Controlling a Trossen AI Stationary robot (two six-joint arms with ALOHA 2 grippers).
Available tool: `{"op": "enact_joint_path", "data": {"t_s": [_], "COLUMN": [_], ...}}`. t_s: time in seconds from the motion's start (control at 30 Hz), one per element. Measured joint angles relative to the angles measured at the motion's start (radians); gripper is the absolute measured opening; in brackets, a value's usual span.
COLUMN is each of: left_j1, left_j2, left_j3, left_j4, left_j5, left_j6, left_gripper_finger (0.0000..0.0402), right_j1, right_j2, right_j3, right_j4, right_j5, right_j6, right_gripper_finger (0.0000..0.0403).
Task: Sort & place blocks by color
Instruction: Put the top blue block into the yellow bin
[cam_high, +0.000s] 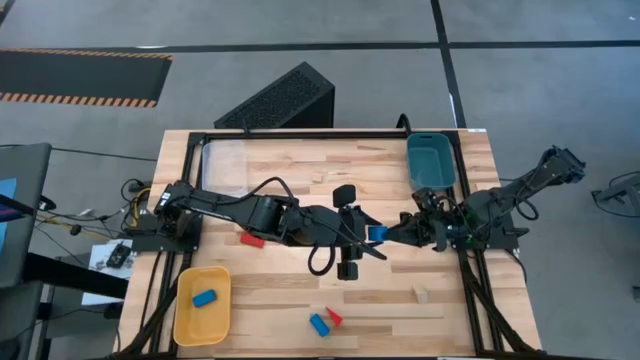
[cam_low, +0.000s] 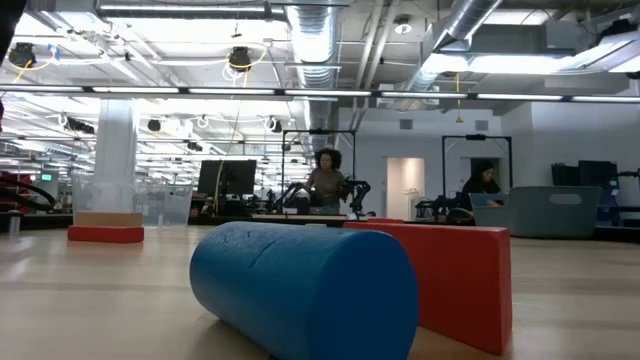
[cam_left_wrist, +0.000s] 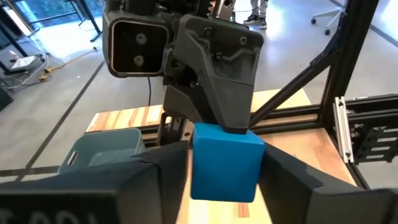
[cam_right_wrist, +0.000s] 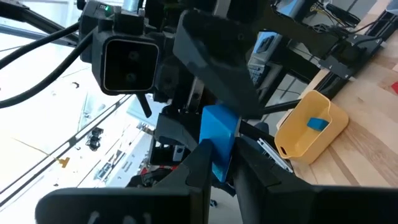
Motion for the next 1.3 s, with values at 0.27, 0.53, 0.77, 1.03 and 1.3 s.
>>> {"op": "enact_joint_path", "data": {"t_s": [0.27, 0.53, 0.77, 1.03, 1.3], "left_j1": [0.01, 0.017, -0.033, -0.23, -0.337], "left_j2": [-0.003, -0.089, -0.14, -0.168, -0.367], "left_j3": [0.0, 0.001, 0.0, -0.055, -0.395], "left_j4": [-0.014, -0.234, -0.694, -0.979, -0.889], "left_j5": [-0.012, -0.195, -0.28, -0.389, -0.421], "left_j6": [-0.054, -0.271, -0.612, -0.945, -1.258], "left_gripper_finger": [0.0111, 0.0128, 0.0114, 0.0137, 0.0122], "right_j1": [-0.011, -0.057, -0.096, -0.098, -0.121], "right_j2": [-0.003, -0.007, -0.007, -0.007, -0.006], "right_j3": [0.0, 0.0, 0.0, 0.0, 0.0], "right_j4": [-0.021, -0.052, -0.051, -0.047, -0.004], "right_j5": [0.049, 0.159, 0.154, 0.153, 0.154], "right_j6": [-0.083, -0.27, -0.336, -0.34, -0.34], "right_gripper_finger": [0.0073, 0.0118, 0.0161, 0.0151, 0.0126]}}
